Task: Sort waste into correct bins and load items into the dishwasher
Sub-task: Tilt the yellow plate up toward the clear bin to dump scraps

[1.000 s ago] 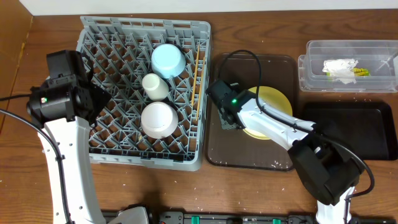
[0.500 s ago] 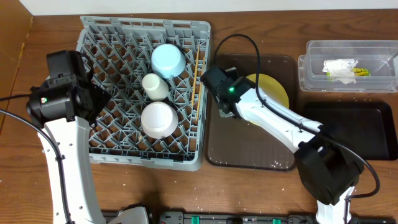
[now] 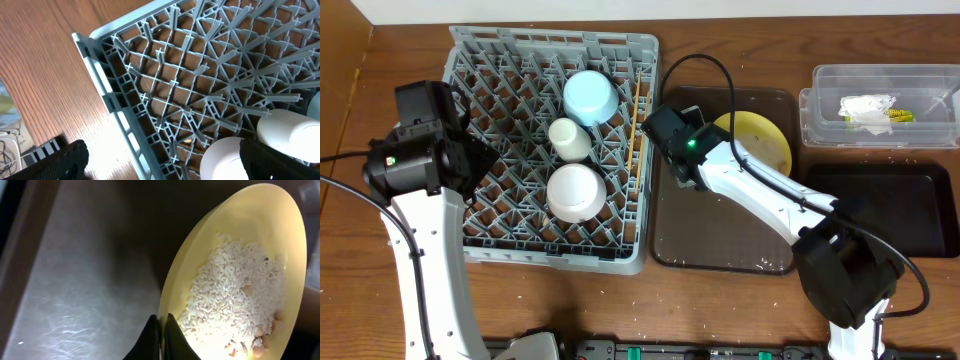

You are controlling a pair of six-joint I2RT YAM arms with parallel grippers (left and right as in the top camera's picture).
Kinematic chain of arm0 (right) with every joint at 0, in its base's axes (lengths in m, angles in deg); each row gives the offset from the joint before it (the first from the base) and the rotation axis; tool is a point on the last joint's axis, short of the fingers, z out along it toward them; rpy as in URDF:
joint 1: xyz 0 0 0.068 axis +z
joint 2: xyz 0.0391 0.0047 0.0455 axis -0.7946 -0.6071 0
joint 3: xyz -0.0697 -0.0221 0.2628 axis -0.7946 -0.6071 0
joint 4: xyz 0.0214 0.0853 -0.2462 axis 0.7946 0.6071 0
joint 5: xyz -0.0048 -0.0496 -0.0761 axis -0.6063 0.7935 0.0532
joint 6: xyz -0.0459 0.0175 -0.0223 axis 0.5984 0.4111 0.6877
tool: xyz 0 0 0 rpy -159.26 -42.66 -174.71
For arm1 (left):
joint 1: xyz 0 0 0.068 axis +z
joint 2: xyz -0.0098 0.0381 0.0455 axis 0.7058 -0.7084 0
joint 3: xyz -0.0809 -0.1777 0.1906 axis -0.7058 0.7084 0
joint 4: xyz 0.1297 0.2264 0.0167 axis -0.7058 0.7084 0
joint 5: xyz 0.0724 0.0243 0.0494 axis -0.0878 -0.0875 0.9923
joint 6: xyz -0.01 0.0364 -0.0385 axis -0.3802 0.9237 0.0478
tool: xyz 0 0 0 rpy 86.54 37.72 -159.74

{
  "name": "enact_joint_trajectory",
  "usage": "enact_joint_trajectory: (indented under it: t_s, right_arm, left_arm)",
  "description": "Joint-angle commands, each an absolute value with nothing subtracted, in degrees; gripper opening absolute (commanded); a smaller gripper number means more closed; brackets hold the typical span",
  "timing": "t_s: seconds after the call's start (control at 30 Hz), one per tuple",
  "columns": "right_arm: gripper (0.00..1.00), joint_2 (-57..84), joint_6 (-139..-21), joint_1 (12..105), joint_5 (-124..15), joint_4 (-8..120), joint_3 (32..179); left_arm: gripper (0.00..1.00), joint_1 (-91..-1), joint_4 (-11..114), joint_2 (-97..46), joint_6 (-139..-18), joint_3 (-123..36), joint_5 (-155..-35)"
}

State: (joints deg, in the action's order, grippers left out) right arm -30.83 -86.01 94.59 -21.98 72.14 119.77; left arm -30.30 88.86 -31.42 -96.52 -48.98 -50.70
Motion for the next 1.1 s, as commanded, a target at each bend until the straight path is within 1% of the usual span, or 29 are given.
enact_joint_trajectory:
  t_s: [0.0,0.2,0.4,0.87,1.07]
  right_arm:
    - [0.01,-31.4,-82.5,95.1,-15.8,72.1,121.0]
    - [0.01,-31.4,-81.8,95.1,-12.3,72.1,121.2]
    - [0.01,-31.4,-78.8,95.1,-11.9,71.9,123.2]
    - [0.01,-31.4,-79.0,95.0,-8.6,72.6,128.6]
    - [0.02,-31.4,-82.2,94.7,-8.3,75.9,131.2]
  left_arm:
    - [0.98,-30.0,89.0,-31.3,-97.3,-49.9,-50.6]
    - [0.98,-30.0,89.0,-31.3,-97.3,-49.9,-50.6]
    - [0.98,-30.0,89.0,-31.3,-97.3,-49.9,-50.6]
    - [0.98,-30.0,89.1,-31.3,-97.3,-49.9,-50.6]
    - [0.98,-30.0,89.0,-31.3,-97.3,-49.9,-50.6]
